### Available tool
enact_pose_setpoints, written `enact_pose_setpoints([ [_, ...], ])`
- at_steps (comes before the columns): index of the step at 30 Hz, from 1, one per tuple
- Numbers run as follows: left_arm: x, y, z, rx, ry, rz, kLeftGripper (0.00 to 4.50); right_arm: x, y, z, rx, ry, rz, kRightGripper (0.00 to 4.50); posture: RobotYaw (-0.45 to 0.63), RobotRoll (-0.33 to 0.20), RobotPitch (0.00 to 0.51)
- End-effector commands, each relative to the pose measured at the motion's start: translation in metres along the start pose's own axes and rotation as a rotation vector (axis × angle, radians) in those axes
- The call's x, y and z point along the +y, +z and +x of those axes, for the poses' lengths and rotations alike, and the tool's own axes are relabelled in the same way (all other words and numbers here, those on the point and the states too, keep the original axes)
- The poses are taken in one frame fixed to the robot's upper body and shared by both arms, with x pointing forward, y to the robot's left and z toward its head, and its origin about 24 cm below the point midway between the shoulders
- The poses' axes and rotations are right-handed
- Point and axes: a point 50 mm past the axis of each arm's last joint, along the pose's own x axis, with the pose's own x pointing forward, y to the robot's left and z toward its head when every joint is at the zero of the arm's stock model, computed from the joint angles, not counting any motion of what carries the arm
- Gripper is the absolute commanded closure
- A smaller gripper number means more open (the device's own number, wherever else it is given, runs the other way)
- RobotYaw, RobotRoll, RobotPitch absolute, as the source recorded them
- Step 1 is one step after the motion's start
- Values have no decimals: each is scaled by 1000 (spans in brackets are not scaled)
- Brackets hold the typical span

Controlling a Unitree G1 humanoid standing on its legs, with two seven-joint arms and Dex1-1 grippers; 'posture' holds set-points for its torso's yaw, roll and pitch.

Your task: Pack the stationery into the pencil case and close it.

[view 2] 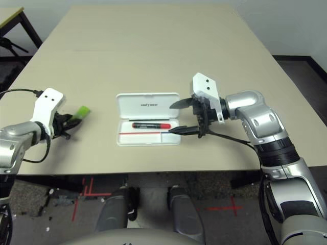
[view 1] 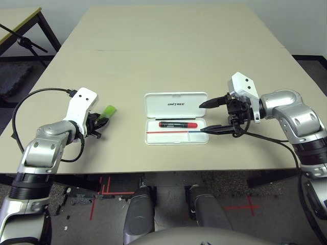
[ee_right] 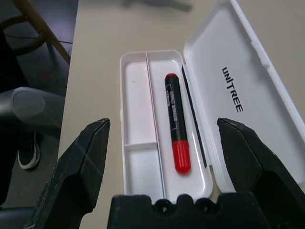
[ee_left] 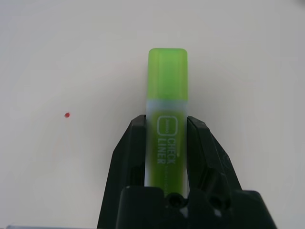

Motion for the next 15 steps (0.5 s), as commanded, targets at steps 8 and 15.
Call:
enact_pose_setpoints([
  [8,-22,17,-27,-141,-327,192,3414,2,-1,3,11,33,-32,0,39,0,149],
  [15,-50,47,-23,-189,-455,305,3414,5,-5,0,52,69,-29,0,33,0,146],
])
